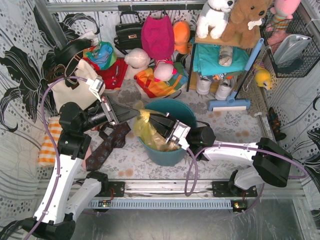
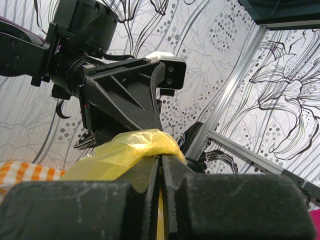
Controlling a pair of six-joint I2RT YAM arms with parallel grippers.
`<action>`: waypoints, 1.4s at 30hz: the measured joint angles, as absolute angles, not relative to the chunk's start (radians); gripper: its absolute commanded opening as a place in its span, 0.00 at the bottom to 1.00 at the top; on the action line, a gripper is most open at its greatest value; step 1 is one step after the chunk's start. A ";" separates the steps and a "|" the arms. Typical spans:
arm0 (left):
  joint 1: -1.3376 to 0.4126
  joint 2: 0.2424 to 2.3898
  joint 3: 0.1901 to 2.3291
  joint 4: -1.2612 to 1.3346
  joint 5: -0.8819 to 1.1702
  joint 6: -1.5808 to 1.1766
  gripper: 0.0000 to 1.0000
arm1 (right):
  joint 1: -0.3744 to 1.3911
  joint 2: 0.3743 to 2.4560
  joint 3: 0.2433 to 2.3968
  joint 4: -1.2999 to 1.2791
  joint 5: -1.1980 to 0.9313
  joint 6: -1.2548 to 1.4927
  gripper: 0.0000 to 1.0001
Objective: Tie the trash bag
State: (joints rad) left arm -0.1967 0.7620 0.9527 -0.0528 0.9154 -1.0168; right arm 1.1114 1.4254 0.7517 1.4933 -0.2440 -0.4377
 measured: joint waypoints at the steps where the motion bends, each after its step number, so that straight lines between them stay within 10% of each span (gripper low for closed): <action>1: -0.199 0.762 0.953 -0.050 0.914 -1.017 0.35 | 1.111 1.426 0.752 1.493 -0.244 -0.438 0.04; 10: -0.212 0.764 0.951 -0.024 0.897 -1.021 0.00 | 1.110 1.431 0.756 1.495 -0.244 -0.435 0.05; 15: -0.213 0.764 0.951 -0.020 0.893 -1.019 0.00 | 1.110 1.432 0.756 1.494 -0.243 -0.435 0.10; 22: -0.215 0.764 0.960 -0.089 0.855 -0.954 0.00 | 1.110 1.427 0.754 1.486 -0.238 -0.436 0.46; 42: -0.215 0.791 1.006 -0.247 0.777 -0.831 0.00 | 1.111 1.175 0.701 0.980 -0.190 -0.408 0.46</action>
State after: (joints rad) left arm -0.2153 0.7906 1.0058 -0.2470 0.7769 -0.8307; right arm 1.1114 1.1748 0.7006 0.9802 -0.1898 -0.4084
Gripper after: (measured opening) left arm 0.009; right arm 0.465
